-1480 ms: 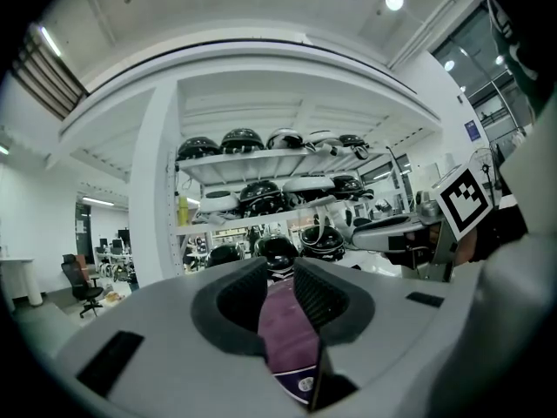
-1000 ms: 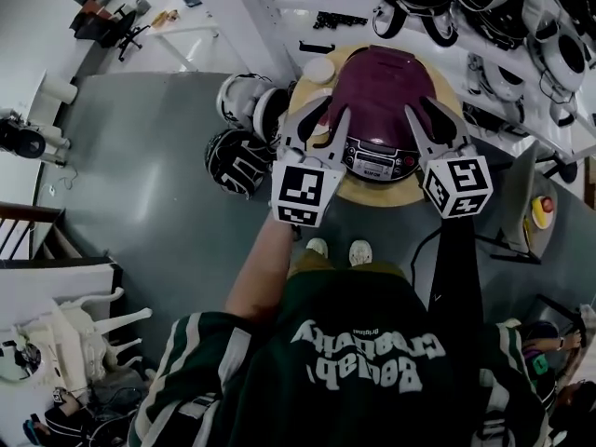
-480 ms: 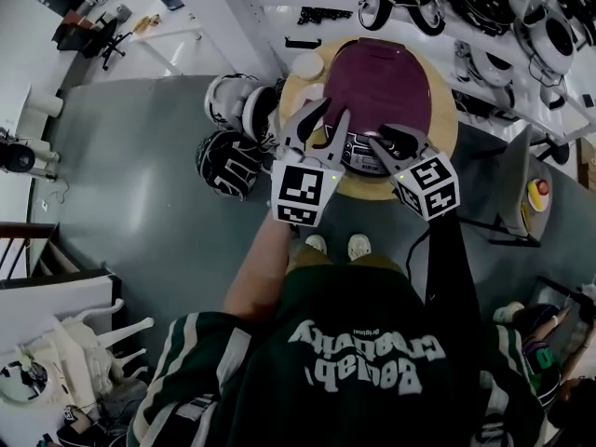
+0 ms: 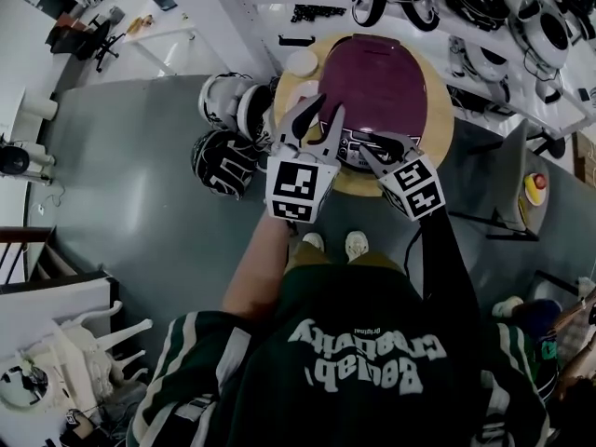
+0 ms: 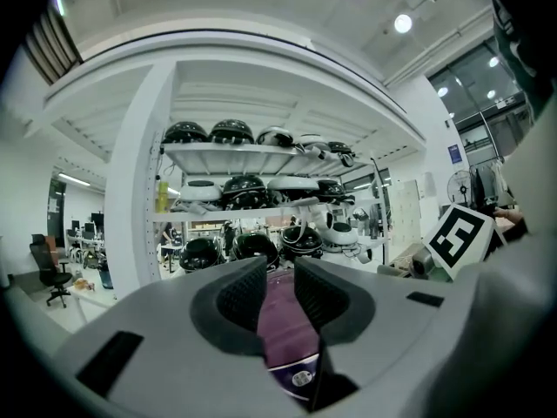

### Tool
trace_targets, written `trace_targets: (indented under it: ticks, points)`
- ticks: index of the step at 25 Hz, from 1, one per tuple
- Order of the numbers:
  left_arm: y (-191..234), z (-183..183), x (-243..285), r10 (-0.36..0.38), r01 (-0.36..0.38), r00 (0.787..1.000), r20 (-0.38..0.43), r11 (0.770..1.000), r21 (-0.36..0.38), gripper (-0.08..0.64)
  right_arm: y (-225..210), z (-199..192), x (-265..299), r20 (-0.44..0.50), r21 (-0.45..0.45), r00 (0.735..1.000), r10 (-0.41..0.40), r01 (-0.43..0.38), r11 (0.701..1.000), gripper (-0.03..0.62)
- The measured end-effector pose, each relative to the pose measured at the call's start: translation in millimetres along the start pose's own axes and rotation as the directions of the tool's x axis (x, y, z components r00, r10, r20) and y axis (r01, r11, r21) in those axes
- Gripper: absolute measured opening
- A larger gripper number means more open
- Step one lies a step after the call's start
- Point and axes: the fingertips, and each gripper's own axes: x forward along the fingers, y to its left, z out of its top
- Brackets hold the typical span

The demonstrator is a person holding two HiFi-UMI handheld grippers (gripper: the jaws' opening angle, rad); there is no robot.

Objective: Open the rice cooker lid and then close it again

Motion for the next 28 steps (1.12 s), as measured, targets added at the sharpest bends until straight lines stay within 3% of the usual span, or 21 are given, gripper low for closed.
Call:
trace_targets:
  ticks: [14, 28]
  points:
    - [10.4, -5.6, 3.9, 0.015, -0.015, 1.000, -0.009, 1.000, -0.022, 0.086, 1.7, -7.0, 4.3, -0.062, -0.075, 0.997, -0.051, 0.046, 0.996, 0.091]
    - [19.0, 0.0, 11.0, 0.013, -0.013, 1.000, 0.002, 1.000, -0.024, 0.089, 0.6, -6.1, 3.6, -0.059, -0.049, 0.997, -0.048, 0.045, 0.998, 0.082]
